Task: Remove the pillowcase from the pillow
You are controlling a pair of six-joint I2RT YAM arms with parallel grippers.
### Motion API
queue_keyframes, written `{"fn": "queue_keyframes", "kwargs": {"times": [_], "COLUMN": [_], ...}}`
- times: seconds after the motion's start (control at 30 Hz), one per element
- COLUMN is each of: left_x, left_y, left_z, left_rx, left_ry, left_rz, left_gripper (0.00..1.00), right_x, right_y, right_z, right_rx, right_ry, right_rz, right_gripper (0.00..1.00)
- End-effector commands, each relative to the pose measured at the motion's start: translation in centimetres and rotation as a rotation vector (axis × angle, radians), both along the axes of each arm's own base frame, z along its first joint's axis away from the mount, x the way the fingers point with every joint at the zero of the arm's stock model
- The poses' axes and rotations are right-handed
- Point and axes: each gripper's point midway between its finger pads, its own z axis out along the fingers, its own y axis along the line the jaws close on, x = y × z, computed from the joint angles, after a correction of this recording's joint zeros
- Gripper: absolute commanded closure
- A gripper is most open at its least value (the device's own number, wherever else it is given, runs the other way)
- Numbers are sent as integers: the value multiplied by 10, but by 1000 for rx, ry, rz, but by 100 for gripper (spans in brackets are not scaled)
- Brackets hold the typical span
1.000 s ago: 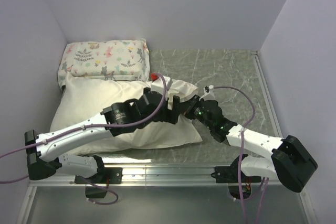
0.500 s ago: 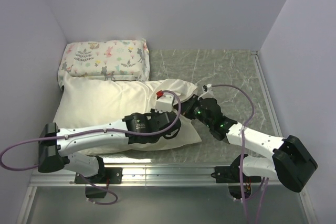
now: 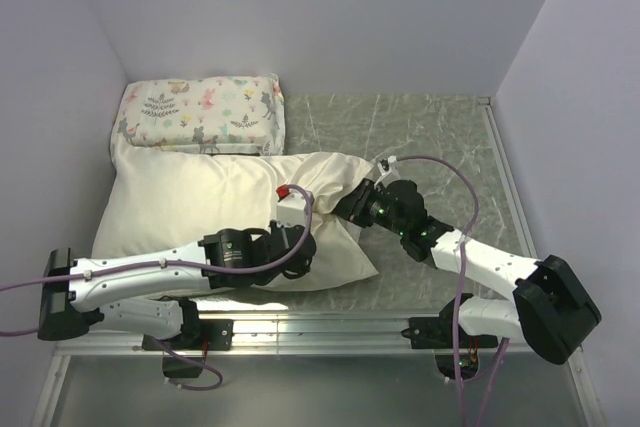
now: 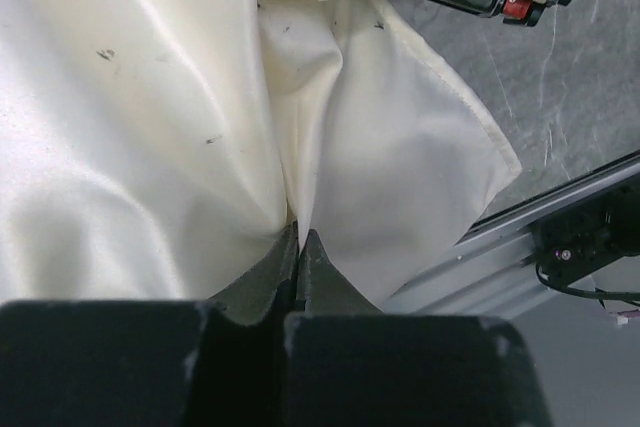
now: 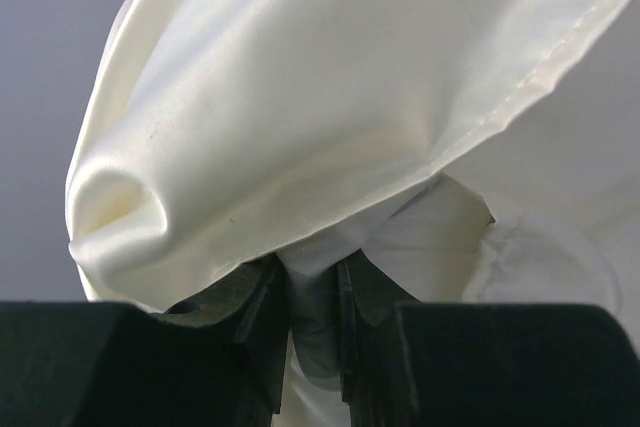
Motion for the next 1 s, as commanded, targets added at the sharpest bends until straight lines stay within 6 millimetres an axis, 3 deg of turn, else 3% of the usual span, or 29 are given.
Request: {"fn": "queue_keyframes", "kwargs": {"times": [0.0,0.23,0.37,0.7,0.97], "left_x": [-31,-33,-34,-36,-41], "left_y": [10,23,31,44,55], "left_z": [-14,-8,-9,-7,-26], "left_rx": [29,35,67,91,145], "left_ry": [104,104,108,117,155], "left_rz": [-81,-54,-45,-24,-12], "left_gripper": [100,100,100,100,100], "right_x": [37,45,53,81,110], "right_y": [-14,-27,-42,-86,-114], "right_z": [29,36,36,45,70], "right_rx": [18,24,22,24,50], "right_ry": [-97,-107,-100,-95,-114], "right_rz": [-111,-136,-166,-281,-351], "right_gripper": [75,73,92,90,91]}}
